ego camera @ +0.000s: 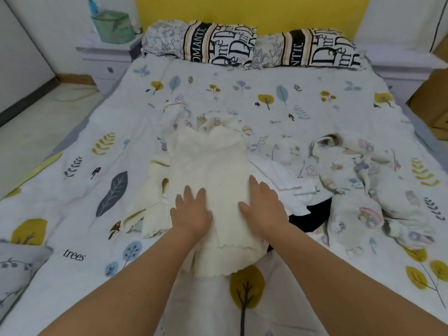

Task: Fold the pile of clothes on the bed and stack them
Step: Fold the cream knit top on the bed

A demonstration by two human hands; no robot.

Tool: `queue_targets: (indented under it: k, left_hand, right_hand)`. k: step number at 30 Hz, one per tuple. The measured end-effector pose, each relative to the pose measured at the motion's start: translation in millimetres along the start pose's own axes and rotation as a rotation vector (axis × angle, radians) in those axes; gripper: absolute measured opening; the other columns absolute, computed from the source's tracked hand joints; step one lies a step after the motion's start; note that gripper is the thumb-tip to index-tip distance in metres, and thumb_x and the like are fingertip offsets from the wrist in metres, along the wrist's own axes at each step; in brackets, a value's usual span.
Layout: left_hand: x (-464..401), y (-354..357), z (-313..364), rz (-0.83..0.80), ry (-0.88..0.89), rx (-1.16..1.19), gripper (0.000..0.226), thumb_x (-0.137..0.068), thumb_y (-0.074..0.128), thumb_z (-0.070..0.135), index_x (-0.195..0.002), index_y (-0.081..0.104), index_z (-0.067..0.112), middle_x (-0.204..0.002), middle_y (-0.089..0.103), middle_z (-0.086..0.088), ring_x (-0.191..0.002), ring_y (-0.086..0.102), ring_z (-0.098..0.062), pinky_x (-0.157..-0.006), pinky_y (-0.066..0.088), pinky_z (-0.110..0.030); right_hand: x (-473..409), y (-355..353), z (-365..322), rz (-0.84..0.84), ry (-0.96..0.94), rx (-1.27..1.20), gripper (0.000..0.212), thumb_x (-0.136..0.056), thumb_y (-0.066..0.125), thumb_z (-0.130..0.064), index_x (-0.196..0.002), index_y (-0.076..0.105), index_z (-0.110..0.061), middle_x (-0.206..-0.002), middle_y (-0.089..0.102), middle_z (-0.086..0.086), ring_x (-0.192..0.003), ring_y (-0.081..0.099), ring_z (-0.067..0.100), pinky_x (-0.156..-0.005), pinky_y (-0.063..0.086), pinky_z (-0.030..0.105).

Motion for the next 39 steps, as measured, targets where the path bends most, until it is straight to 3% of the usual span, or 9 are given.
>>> queue_targets:
  k: [5,9,11,13,24,29,34,37,39]
  left_hand:
    - [-27.7,16.9,-31.5,-0.029,-0.230,0.172,0.082,-0.090,0.048,0.049,-0.148,-0.006,0.027,-0.154,-0.018,-0.019,-0.142,-0.004,-0.041,-0.112,0.009,-0.054]
    - [-32.4,24.8,-40.9,0.030,-0.276,0.224,0.092,-0.082,0.057,0.055,-0.148,0.006,0.016,-0.150,0.017,-0.022,-0.136,0.023,-0.039,-0.108,0.024,-0.048]
    - [-30.1,16.2,-36.9,0.139,-0.231,0.221,0.082,-0.081,0.063,0.047,-0.143,0.022,0.012,-0.141,0.034,-0.020,-0.129,0.032,-0.037,-0.104,0.029,-0.046]
    - [-26.3,4.5,-34.1,0.251,-0.192,0.325,0.075,-0.082,0.066,0.032,-0.141,0.026,0.009,-0.135,0.040,-0.018,-0.125,0.037,-0.036,-0.102,0.032,-0.043]
    - [69.5,-58.1,2.8,0.241,-0.004,0.995,0.021,-0.076,0.055,0.015,-0.093,0.063,0.006,-0.084,0.064,0.000,-0.078,0.057,-0.014,-0.065,0.043,-0.015]
    - [142.9,-51.2,46.4,0.156,0.347,0.774,0.048,-0.060,0.048,0.036,-0.102,0.065,0.018,-0.094,0.061,0.003,-0.089,0.053,-0.008,-0.076,0.037,-0.015]
    - [220.6,18.1,95.6,-0.142,0.764,0.262,0.027,-0.065,0.049,0.029,-0.092,0.055,0.026,-0.103,0.051,-0.006,-0.099,0.048,-0.022,-0.086,0.041,-0.027]
    - [246.5,60.9,89.5,-0.567,0.686,0.050,0.039,-0.085,0.058,0.025,-0.124,0.055,0.027,-0.136,0.045,-0.001,-0.130,0.035,-0.018,-0.109,0.025,-0.030]
    - [224.9,49.8,74.4,-0.440,0.458,0.213,0.032,-0.090,0.053,0.022,-0.121,0.060,0.023,-0.128,0.057,0.001,-0.121,0.048,-0.016,-0.100,0.031,-0.021]
  right_hand:
    - [-24.1,14.5,-11.6,0.020,-0.071,0.046,0.073,-0.095,0.041,-0.043,-0.149,-0.006,-0.028,-0.158,-0.008,0.007,-0.145,-0.002,0.027,-0.113,0.015,0.041]
    - [-31.7,30.0,-10.4,0.061,-0.093,0.204,0.062,-0.095,0.048,-0.033,-0.147,0.018,-0.018,-0.158,0.008,0.002,-0.145,-0.001,0.027,-0.112,0.015,0.044]
    - [-28.3,22.3,-23.4,0.230,-0.191,0.214,0.031,-0.080,0.063,-0.009,-0.110,0.059,-0.009,-0.120,0.057,0.010,-0.130,0.036,0.036,-0.093,0.033,0.042]
    - [-20.8,3.6,-34.4,0.400,-0.237,0.185,0.033,-0.048,0.065,0.013,-0.059,0.048,-0.014,-0.051,0.033,-0.004,-0.079,0.053,0.028,-0.067,0.032,0.032]
    - [63.7,-34.2,-14.1,0.270,-0.129,-0.236,0.014,-0.091,0.039,-0.003,-0.091,0.039,-0.017,-0.067,0.043,-0.001,-0.071,0.044,0.020,-0.061,0.022,0.029]
    - [127.9,-35.4,6.6,0.094,-0.048,-0.465,0.021,-0.078,0.038,-0.018,-0.060,0.028,-0.019,-0.054,0.031,-0.004,-0.053,0.027,0.012,-0.052,0.022,0.029]
    - [183.1,18.4,60.1,-0.445,0.143,0.037,0.020,-0.088,0.042,-0.015,-0.069,0.046,-0.020,-0.075,0.049,-0.004,-0.078,0.045,0.016,-0.062,0.036,0.022]
    - [205.8,39.0,77.3,-0.504,0.234,-0.003,0.009,-0.090,0.040,-0.018,-0.089,0.048,-0.018,-0.093,0.053,-0.001,-0.090,0.048,0.018,-0.068,0.037,0.023]
    - [207.4,39.9,77.1,-0.390,0.264,-0.082,0.027,-0.091,0.042,-0.024,-0.116,0.046,-0.017,-0.116,0.054,0.004,-0.103,0.051,0.020,-0.079,0.038,0.026]
Point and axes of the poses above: each hand's wrist, its own x-axis away from the middle knuckle, its own y-axis out of the palm, z = x × y, the point moved 8 cm from there along -x, towards the middle knuckle
